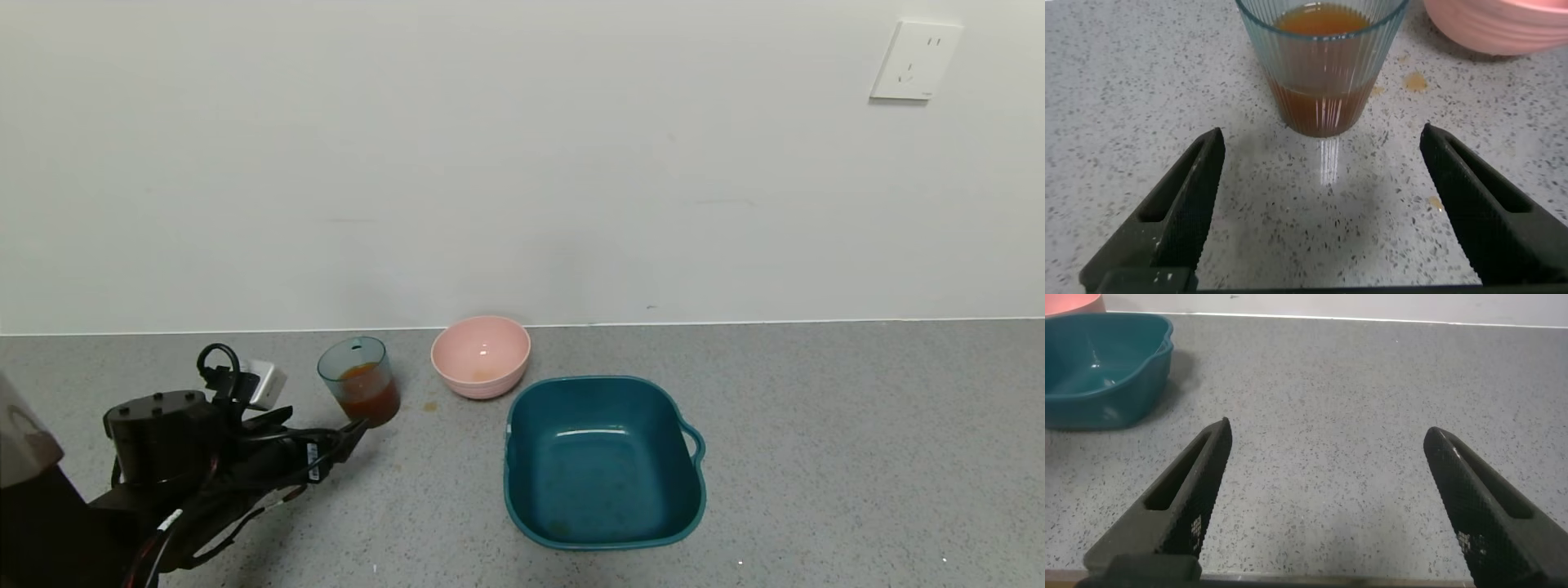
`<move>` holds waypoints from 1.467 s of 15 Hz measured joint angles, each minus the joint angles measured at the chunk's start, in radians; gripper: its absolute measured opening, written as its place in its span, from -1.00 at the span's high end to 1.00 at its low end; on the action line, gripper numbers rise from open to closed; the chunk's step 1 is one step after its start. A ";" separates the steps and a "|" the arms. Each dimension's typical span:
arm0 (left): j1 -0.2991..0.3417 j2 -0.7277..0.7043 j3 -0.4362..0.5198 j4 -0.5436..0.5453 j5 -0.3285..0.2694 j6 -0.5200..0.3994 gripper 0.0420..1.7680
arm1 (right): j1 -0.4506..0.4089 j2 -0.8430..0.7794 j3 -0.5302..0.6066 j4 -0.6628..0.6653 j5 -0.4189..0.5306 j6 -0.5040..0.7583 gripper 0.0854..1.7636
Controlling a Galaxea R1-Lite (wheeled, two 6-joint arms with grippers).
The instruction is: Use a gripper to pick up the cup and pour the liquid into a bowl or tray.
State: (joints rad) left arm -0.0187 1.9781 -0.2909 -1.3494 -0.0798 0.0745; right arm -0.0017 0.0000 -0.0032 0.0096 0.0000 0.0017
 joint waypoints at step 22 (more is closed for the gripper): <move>-0.022 0.296 -0.191 -0.212 -0.001 -0.029 -0.94 | 0.005 0.000 0.000 0.000 0.000 0.000 -0.94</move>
State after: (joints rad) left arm -0.0409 2.2736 -0.4823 -1.5611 -0.0813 0.0460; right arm 0.0032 0.0000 -0.0032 0.0091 0.0000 0.0017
